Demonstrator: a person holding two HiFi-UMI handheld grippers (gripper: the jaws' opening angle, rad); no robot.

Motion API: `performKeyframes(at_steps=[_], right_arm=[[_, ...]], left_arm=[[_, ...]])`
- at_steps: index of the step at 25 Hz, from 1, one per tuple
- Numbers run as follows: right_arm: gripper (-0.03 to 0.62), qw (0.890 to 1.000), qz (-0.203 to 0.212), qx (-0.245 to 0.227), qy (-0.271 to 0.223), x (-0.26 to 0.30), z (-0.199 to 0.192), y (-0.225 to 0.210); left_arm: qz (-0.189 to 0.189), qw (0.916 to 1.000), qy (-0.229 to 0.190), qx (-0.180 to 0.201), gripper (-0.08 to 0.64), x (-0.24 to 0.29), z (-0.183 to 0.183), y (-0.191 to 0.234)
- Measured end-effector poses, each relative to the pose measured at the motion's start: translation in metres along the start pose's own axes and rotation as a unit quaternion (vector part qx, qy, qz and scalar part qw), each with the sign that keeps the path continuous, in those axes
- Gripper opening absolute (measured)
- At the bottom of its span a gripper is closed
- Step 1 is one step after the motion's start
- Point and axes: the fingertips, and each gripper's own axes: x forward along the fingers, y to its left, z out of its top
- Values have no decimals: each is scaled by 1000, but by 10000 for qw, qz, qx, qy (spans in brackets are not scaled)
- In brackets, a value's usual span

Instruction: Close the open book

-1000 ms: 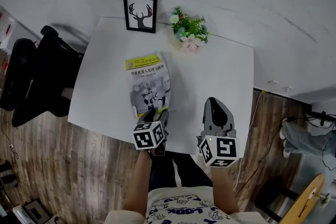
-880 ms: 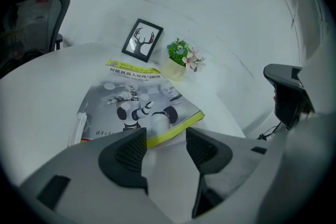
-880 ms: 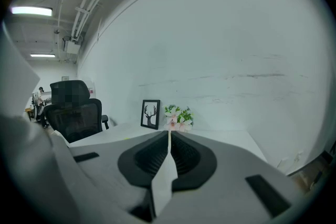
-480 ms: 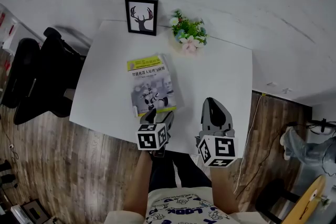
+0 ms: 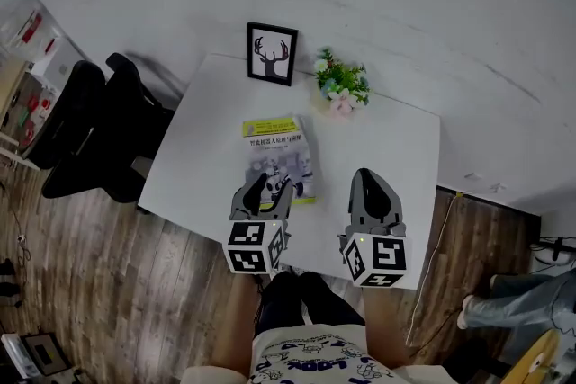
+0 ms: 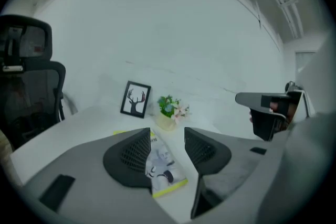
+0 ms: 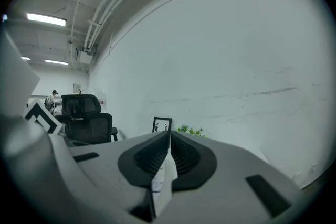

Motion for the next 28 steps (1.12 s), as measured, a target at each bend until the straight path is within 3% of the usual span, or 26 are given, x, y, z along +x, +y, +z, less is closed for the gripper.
performKeyframes(at_steps=[6,14,22,28], right_arm=[[34,9990,288,-111,-335,2,35,23],[34,9945,654,-202,-799,1,80,55],[34,9896,898,-300,-1079,-2,106,79],[34,9876,962,-334,-1197,-6,118,89]], left_arm=[[453,9940,-943,332,170,-47,71,11],[1175,9726,-1885,688,63,-111,134,23],[1546,9580,-2284,788,38,-151,163,33],[1664,9536,-2367,827,29,-165,169,34]])
